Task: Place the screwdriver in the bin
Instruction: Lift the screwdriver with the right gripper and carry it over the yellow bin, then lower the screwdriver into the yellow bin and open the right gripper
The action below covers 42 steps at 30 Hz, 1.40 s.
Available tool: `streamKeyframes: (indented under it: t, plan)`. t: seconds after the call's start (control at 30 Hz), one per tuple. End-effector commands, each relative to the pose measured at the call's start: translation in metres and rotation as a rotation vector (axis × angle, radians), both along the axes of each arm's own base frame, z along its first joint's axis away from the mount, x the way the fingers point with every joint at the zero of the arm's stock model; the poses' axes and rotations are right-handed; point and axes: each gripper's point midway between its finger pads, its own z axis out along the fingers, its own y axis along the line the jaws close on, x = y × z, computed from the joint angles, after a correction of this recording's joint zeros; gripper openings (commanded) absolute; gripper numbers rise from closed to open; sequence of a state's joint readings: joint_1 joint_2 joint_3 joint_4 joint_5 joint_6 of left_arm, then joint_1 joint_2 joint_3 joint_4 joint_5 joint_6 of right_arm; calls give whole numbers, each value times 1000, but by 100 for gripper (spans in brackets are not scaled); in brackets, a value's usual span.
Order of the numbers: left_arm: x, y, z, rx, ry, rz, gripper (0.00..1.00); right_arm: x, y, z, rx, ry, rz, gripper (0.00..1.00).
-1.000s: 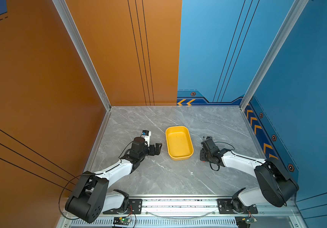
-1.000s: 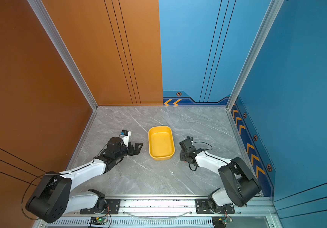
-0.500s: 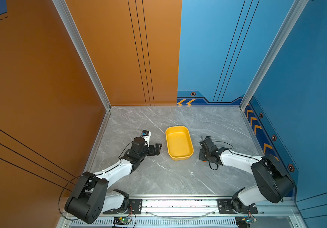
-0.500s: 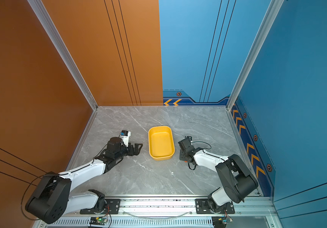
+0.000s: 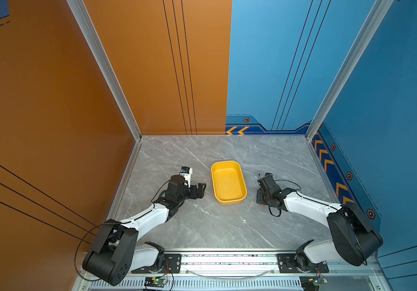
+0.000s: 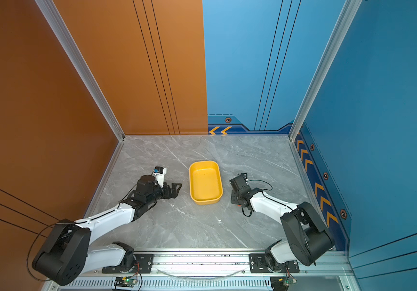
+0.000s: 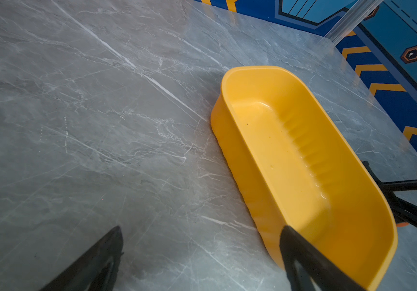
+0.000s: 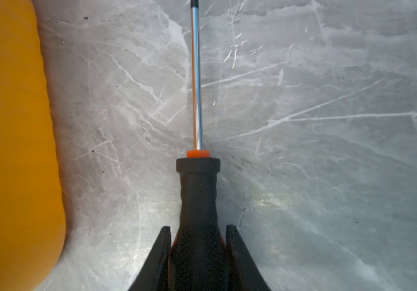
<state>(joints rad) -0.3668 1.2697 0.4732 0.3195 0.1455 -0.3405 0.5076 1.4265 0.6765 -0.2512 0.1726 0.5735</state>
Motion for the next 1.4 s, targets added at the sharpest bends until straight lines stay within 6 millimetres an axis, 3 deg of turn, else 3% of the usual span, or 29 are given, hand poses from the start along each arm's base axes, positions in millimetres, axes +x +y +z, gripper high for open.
streamKeyframes:
  t: [0.0, 0.27, 0.47, 0.63, 0.73, 0.93, 1.13, 1.37]
  plan:
    - [0, 6, -1, 23, -3, 11, 98, 0, 0, 19, 20, -24, 10, 15]
    - [0, 5, -3, 20, 3, 10, 98, 8, 11, 86, 110, -147, 37, 15]
    - [0, 4, -4, 14, 10, 8, 98, 20, 40, 135, 232, -239, 93, 16]
    - [-1, 4, -4, 12, 12, 7, 98, 33, 73, 155, 289, -278, 136, 15]
    - [-2, 4, -3, 11, 8, 9, 98, 37, 99, 157, 284, -286, 176, 15]
    - [-5, 7, -3, 13, 3, 14, 98, 36, 141, 142, 217, -265, 234, 16]
    - [-8, 10, -2, 8, -5, 19, 98, 34, 161, 115, 181, -212, 223, 16]
    - [-10, 11, -3, 1, 5, 10, 98, 28, 166, 85, 122, -163, 189, 16]
